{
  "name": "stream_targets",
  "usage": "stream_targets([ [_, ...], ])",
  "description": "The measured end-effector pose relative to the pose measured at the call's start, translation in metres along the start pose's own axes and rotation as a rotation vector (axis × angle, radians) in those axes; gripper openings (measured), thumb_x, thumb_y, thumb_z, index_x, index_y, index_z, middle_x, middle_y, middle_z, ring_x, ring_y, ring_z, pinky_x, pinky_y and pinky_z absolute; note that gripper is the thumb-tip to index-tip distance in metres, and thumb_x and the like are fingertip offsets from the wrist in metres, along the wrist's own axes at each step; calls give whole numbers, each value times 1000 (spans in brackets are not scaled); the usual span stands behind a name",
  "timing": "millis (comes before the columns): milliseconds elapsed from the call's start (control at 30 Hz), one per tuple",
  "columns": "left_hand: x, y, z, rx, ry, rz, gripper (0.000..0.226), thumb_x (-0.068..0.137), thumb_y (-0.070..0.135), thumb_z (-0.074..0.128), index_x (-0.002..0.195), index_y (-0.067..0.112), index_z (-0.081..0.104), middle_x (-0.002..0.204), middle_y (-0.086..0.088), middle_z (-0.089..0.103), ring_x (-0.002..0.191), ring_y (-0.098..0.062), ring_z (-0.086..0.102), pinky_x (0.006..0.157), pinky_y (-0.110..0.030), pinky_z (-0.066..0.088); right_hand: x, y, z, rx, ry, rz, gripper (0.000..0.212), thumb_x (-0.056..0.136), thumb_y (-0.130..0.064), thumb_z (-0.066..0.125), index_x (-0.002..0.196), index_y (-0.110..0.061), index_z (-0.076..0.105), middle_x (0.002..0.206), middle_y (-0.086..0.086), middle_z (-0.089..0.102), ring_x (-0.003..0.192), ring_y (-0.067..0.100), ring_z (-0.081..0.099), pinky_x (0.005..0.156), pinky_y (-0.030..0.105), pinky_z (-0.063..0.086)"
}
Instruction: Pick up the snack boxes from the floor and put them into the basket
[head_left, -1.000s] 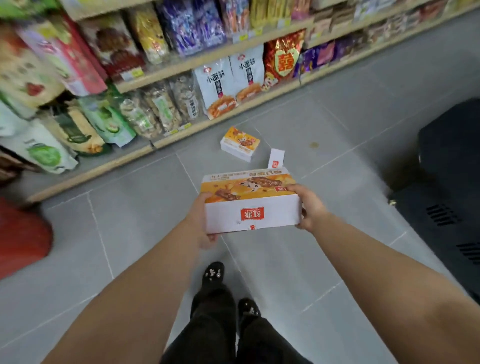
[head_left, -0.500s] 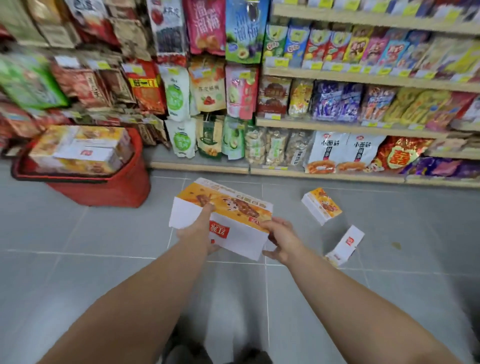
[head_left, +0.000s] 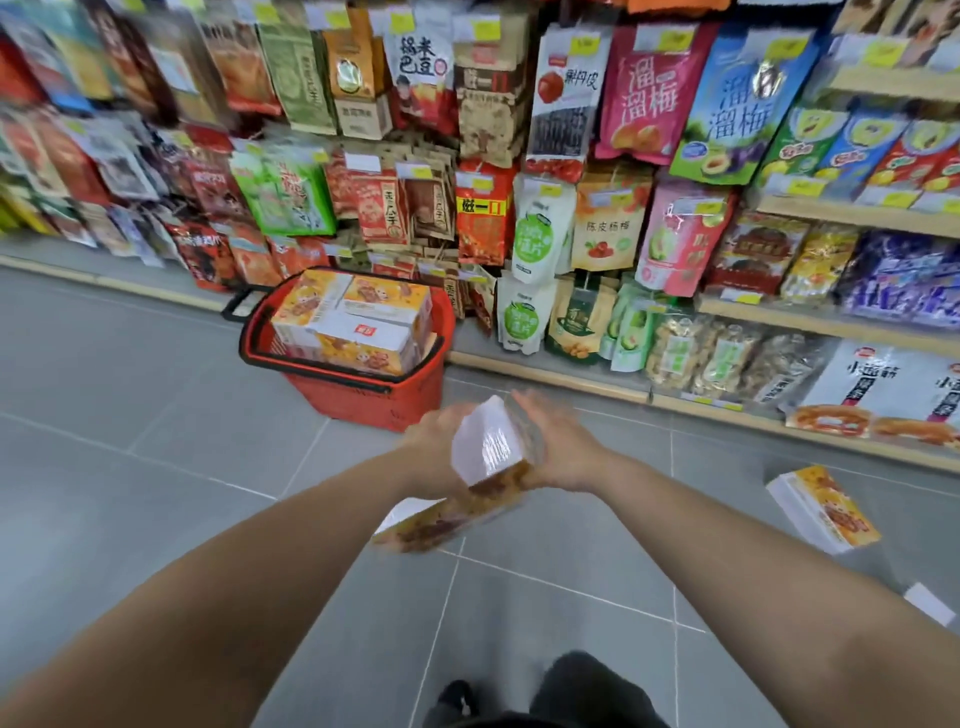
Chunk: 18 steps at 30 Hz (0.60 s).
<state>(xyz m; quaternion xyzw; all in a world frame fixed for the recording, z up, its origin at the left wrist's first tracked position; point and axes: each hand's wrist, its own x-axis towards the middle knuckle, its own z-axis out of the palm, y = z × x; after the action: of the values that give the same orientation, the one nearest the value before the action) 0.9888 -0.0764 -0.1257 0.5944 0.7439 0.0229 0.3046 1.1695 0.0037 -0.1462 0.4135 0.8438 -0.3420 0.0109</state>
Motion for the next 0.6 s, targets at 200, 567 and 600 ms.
stream_targets([
  [200,50,-64,-26,-43,-110,22,119,53,29,84,147,41,11,150,3,27,135,-24,32,106,-45,42,73,-22,-8,-29,-147,2,101,58,-29,87,142,-20,32,134,0,47,120,21,49,100,32,43],
  [567,185,-123,-125,-522,224,-233,59,89,29,62,143,26,40,143,3,49,125,-20,51,90,-27,47,298,-83,-70,-158,45,-60,97,48,-48,80,134,-27,40,123,-1,43,118,20,41,98,36,42],
  [600,192,-127,-134,-542,250,-251,51,92,30,58,141,27,43,142,4,51,123,-18,53,89,-26,47,314,-88,-73,-185,40,-56,99,48,-49,79,136,-26,38,127,-1,42,121,21,40,99,37,42],
])
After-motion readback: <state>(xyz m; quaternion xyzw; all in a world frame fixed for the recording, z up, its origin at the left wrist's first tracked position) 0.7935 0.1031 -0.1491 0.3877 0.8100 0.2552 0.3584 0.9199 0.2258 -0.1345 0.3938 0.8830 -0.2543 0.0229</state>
